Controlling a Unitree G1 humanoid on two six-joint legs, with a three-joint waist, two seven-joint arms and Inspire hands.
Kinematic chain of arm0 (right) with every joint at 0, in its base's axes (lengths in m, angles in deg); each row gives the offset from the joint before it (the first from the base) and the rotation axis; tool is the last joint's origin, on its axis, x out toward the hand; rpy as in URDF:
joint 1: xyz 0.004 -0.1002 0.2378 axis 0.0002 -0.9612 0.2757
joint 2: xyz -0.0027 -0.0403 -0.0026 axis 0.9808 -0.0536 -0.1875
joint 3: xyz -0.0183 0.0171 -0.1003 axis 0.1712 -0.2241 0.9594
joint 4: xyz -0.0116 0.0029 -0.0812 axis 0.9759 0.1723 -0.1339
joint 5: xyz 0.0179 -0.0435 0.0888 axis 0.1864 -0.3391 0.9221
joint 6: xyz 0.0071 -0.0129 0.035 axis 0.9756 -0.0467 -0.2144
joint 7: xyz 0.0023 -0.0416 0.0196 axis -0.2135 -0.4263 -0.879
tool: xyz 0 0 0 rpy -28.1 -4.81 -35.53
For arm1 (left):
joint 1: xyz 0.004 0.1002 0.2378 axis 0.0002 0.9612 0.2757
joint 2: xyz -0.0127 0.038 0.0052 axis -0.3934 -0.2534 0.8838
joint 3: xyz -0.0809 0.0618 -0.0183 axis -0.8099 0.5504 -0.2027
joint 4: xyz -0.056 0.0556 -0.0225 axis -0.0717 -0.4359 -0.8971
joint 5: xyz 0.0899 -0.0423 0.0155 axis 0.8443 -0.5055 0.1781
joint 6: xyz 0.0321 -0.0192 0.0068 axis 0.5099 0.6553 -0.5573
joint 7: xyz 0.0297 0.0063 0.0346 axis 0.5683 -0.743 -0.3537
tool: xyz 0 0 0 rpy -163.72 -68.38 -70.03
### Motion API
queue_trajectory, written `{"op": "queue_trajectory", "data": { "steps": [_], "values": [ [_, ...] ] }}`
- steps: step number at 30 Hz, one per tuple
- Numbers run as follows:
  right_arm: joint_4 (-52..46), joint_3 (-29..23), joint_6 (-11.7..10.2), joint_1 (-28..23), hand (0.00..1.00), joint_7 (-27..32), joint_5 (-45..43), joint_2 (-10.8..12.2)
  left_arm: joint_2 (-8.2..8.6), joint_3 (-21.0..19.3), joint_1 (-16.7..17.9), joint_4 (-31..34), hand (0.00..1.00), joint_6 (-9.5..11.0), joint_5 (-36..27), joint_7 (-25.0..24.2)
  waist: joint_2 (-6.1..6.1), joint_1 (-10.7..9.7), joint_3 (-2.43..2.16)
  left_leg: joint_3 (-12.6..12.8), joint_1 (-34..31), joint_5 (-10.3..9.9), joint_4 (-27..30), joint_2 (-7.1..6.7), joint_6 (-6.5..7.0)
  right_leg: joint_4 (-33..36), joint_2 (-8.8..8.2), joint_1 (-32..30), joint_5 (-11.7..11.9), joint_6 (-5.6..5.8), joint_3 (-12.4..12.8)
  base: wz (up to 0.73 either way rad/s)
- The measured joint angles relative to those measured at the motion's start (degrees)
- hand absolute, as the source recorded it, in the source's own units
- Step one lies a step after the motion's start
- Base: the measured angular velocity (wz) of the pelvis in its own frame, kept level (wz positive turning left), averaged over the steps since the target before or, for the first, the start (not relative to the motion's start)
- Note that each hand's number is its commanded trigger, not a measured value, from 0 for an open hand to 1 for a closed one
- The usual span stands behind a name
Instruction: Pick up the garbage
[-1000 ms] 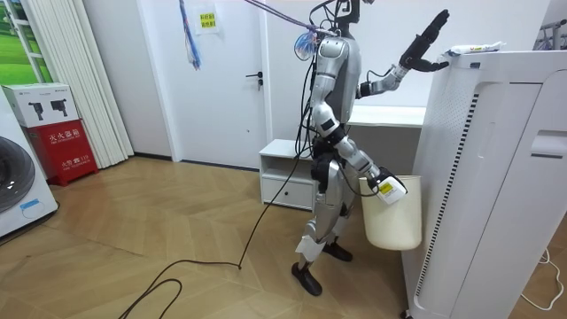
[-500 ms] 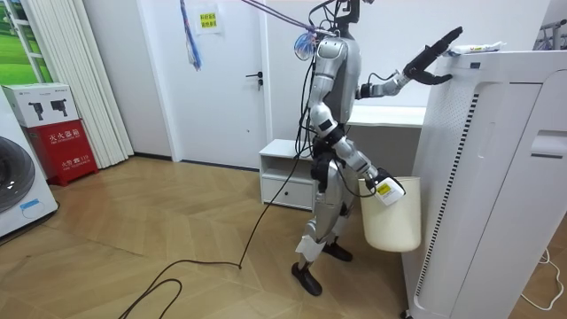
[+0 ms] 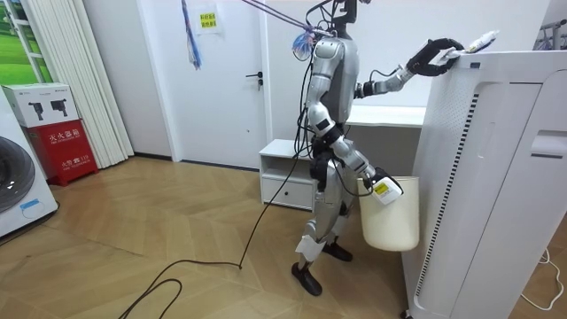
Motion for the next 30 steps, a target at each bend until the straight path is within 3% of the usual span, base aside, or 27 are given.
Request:
{"op": "queue_trajectory", "data": {
  "steps": [4, 7, 11, 18, 23, 25, 26, 28, 30],
  "values": [
    [0.0, 0.0, 0.6, 0.0, 1.0, -0.4, 0.0, -0.6, -0.05, -0.9, 0.0, 1.2, 1.0, -0.1, 0.6, 1.1, 0.24, 0.0, -0.31, 1.3, 0.2, 0.2, -0.6, -0.02, 0.16, 0.0, -0.31, 0.0, 0.0, 0.07, 0.1, -0.03],
    [0.0, -0.3, 0.7, 0.0, 1.0, -0.5, -0.1, -0.8, -0.1, -0.9, 0.2, 1.1, 1.0, -0.2, 0.5, 1.2, -0.02, 0.5, -0.18, 2.0, 0.8, 0.7, -1.7, -0.09, 0.3, 0.0, -0.53, 0.0, 0.1, 0.18, 0.4, -0.05],
    [-0.3, -0.5, 1.1, 0.0, 1.0, -0.5, -0.1, -1.0, -0.33, -1.2, -0.4, 1.0, 1.0, -0.9, 0.7, 1.5, -0.09, 0.6, -0.43, 2.0, 1.2, 0.8, -2.2, -0.17, 0.32, -0.1, -0.6, 0.3, 0.0, 0.26, 0.5, -0.01],
    [-0.6, -0.5, 1.1, 0.1, 1.0, 0.0, 0.0, -1.1, -0.06, 0.2, -1.1, 0.2, 1.0, -0.7, -2.6, 1.9, -0.64, 0.6, -0.12, 2.0, 1.5, 0.9, -1.9, -0.18, 0.34, -0.2, -0.58, 0.9, 0.0, 0.37, -0.1, 0.05],
    [-0.6, -0.4, 1.1, 0.2, 1.0, 0.0, 0.0, -0.9, 0.5, 0.5, -1.2, 4.0, 1.0, 0.7, -20.9, -3.6, -1.12, 1.1, -0.32, 1.8, 1.1, 0.8, -1.8, -0.19, 0.34, -1.1, -0.37, 0.6, 0.0, 0.46, -0.3, 0.04],
    [-0.8, 0.1, 1.1, 0.2, 1.0, -0.1, -0.1, -0.7, 1.34, 0.5, 0.0, 7.0, 1.0, 2.0, -33.5, -8.3, -1.77, 1.1, -0.5, 1.9, 1.1, 0.9, -2.0, -0.18, 0.32, -1.0, -0.38, 0.8, 0.0, 0.46, -0.6, 0.03],
    [-0.8, 0.2, 1.1, 0.2, 1.0, -0.1, 0.1, -0.7, 1.59, 0.6, 0.0, 7.4, 1.0, 2.2, -37.2, -9.6, -1.91, 1.1, -0.49, 1.9, 1.1, 0.9, -1.9, -0.17, 0.32, -1.0, -0.42, 0.9, 0.0, 0.47, -0.7, 0.08],
    [-0.8, 0.2, 0.9, 0.6, 1.0, -0.3, -0.4, -0.4, 2.03, 0.8, -0.1, 10.0, 1.0, 2.4, -52.7, -15.9, -2.01, 0.7, -0.45, 1.7, 0.7, 0.9, -1.7, -0.22, 0.33, -1.0, -0.54, 0.8, 0.0, 0.48, -0.9, 0.1],
    [-0.8, 0.2, 0.9, 1.1, 1.0, -0.4, -0.5, -0.1, 2.87, 1.5, 0.0, 10.6, 1.0, 3.0, -62.3, -21.6, -2.22, 0.7, -0.32, 1.7, 0.4, 0.9, -1.7, -0.22, 0.34, -0.8, -0.59, 0.8, 0.0, 0.5, -0.8, 0.02]
  ]
}}
